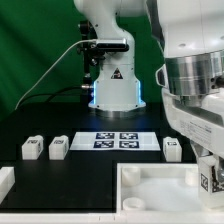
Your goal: Assemble one leg
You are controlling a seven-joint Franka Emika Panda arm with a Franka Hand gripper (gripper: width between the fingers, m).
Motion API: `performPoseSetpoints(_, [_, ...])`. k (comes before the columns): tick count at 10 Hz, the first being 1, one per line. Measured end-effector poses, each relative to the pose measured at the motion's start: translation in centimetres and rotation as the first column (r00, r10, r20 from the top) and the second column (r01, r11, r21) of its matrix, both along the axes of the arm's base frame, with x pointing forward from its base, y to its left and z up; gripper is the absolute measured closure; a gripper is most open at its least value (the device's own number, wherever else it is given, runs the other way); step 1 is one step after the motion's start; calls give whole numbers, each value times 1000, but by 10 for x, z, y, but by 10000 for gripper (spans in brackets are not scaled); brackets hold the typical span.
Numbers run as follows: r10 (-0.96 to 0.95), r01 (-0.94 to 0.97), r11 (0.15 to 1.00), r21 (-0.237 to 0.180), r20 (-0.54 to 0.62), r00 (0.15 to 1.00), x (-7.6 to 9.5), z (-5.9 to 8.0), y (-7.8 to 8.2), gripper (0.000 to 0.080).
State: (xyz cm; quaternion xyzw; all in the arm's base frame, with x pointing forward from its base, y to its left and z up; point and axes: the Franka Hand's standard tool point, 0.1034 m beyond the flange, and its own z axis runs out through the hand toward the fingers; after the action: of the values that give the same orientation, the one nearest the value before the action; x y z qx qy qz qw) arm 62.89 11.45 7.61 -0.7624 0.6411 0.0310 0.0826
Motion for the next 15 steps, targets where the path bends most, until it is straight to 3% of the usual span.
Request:
performPoseSetpoints(2, [-55, 55, 998, 3, -10, 998, 0, 0, 0, 506])
performPoseSetpoints(3, [-48, 48, 999, 2, -9, 999, 0, 0, 0, 429])
performPoseSetpoints(4, [0, 0, 1000, 0, -1, 1000, 0, 0, 0, 292])
performPoseSetpoints(5, [62, -62, 998, -7, 8, 998, -1, -1, 3, 292])
performPoseSetpoints(6, [203, -202, 979, -24, 28, 979, -2, 0, 8, 180])
performPoseSetpoints(8, [649, -640, 759, -119, 71, 757, 2, 6, 21, 159])
performPoseSetpoints(9, [694, -683, 719, -127, 78, 716, 3, 5, 20, 151])
performPoseSetpoints(11, [844, -829, 536, -160, 74, 531, 2, 3, 17, 150])
performPoseSetpoints(13, [975, -955, 222, -197, 26, 222, 8, -1, -4, 150])
performPoseSetpoints(14, [978, -956, 206, -209, 28, 205, 11, -1, -9, 150])
performPoseSetpoints(15, [973, -951, 230, -206, 30, 229, 10, -2, -5, 284])
